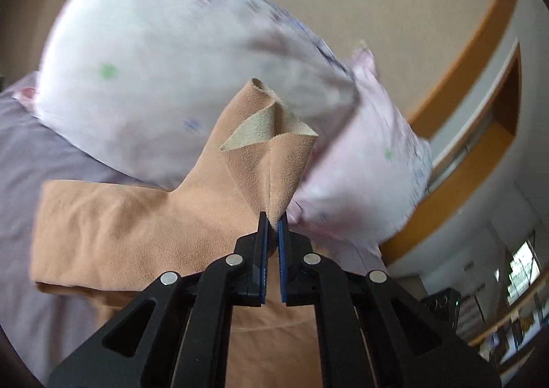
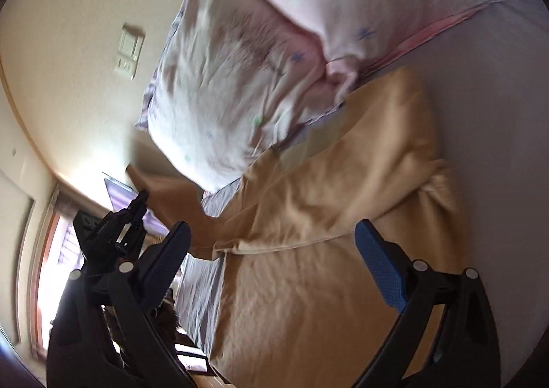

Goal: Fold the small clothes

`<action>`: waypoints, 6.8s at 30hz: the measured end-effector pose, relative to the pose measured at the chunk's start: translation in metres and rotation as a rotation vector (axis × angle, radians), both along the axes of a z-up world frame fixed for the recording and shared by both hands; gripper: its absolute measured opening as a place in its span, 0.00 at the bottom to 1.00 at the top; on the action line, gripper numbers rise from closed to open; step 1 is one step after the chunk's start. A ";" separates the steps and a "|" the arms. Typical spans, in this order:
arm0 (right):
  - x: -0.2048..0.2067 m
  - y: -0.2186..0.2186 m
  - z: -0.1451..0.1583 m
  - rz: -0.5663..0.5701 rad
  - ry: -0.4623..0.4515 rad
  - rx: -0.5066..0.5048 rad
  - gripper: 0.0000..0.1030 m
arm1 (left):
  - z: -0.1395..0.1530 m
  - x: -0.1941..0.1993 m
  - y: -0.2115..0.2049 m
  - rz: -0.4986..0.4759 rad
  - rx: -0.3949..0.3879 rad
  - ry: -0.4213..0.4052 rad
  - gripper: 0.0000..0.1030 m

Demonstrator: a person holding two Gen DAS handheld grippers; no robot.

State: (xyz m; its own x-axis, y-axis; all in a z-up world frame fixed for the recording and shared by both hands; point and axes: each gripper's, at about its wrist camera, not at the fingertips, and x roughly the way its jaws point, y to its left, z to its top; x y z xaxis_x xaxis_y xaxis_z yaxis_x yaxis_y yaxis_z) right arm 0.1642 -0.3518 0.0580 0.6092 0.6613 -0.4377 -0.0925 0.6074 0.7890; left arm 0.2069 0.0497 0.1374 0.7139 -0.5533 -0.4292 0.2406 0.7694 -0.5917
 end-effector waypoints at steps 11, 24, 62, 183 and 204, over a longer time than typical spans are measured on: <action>0.017 -0.028 -0.024 -0.059 0.052 0.002 0.93 | -0.085 0.001 -0.153 -0.384 0.245 0.192 0.12; 0.087 0.016 -0.047 -0.018 0.192 -0.343 0.49 | -0.052 -0.077 0.036 -0.113 0.287 0.081 0.89; -0.183 -0.025 -0.051 0.112 0.190 -0.212 0.36 | -0.120 -0.232 0.077 -0.194 0.503 0.215 0.43; 0.011 -0.118 -0.007 -0.190 0.019 -0.098 0.92 | -0.053 0.020 -0.275 -0.533 0.233 0.056 0.83; 0.001 -0.019 0.017 0.090 -0.088 -0.494 0.72 | -0.085 -0.061 -0.158 -0.497 0.662 -0.214 0.85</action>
